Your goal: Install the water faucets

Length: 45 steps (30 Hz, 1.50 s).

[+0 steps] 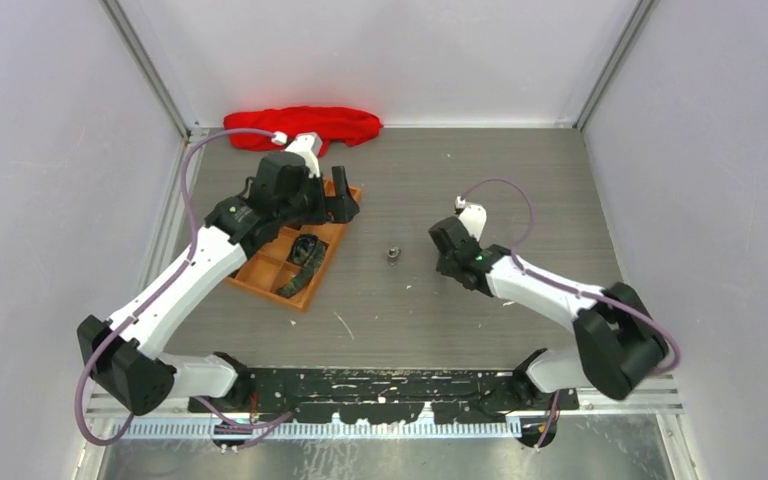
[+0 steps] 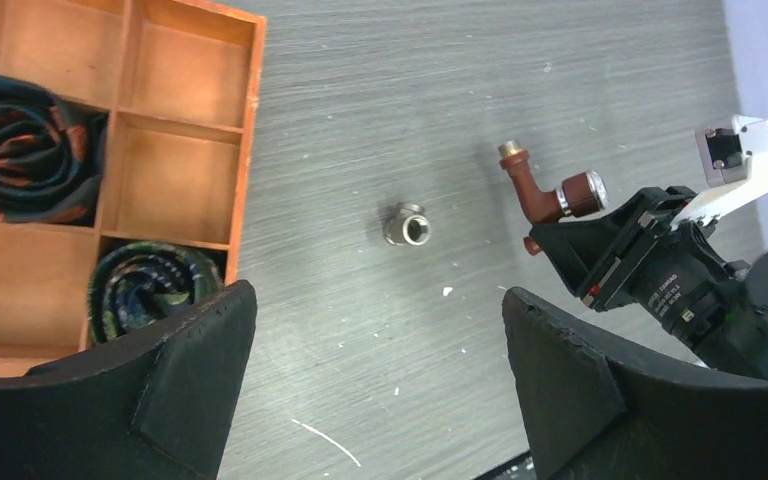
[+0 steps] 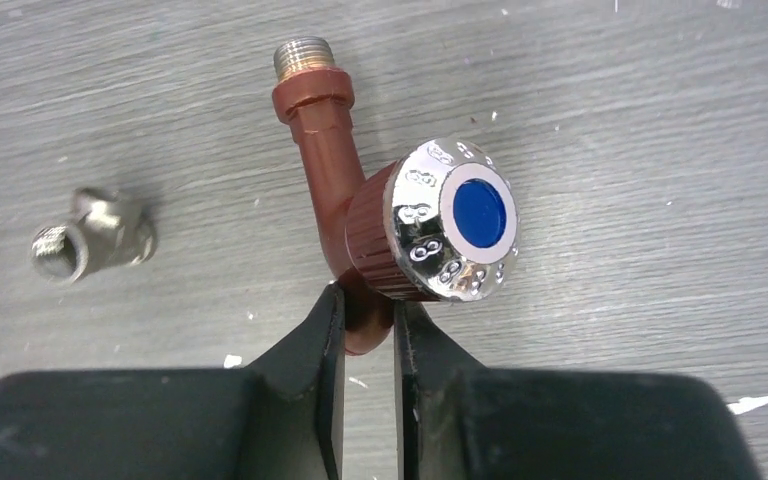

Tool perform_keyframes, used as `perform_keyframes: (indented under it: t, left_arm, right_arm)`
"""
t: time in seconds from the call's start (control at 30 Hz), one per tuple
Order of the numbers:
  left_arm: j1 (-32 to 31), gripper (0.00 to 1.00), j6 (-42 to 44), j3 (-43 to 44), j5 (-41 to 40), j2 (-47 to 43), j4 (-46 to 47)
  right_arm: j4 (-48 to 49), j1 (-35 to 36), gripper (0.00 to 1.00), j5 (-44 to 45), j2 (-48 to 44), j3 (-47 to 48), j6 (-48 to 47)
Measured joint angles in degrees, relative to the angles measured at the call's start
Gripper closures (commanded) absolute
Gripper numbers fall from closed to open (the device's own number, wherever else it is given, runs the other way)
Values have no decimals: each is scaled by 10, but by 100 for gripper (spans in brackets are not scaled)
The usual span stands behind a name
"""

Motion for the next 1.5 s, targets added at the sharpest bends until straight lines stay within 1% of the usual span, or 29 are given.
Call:
perform_keyframes:
  t: [0.17,0.2,0.27,0.47,0.63,0.73,0.87,1.1,1.5]
  left_arm:
    - [25,10,0,19,94,17,0]
    - [31,10,-1,17,122,21,5]
    - [36,9,-3,14,150,24,12]
    - [53,8,-16,10,268,47,44]
    - [63,10,-30,10,386,98,72]
    - [68,10,-44,-2,431,118,91]
    - [73,10,-55,-17,465,123,101]
    - [76,10,-59,-22,506,125,116]
    - [78,12,-48,-40,566,140,115]
  right_arm:
    - [36,-6,100,-47,-108,-35,-95]
    - [43,-7,100,-60,-123,-39,-109]
    - [52,-9,100,-85,-147,-42,-134]
    - [70,-17,100,-195,-169,-41,-188]
    - [69,-30,100,-313,-179,-38,-220]
    - [69,-39,100,-368,-191,-34,-233]
    - [73,-51,100,-438,-199,-25,-243]
    - [73,-66,100,-533,-200,-19,-252]
    - [92,-94,100,-640,-200,-16,-251]
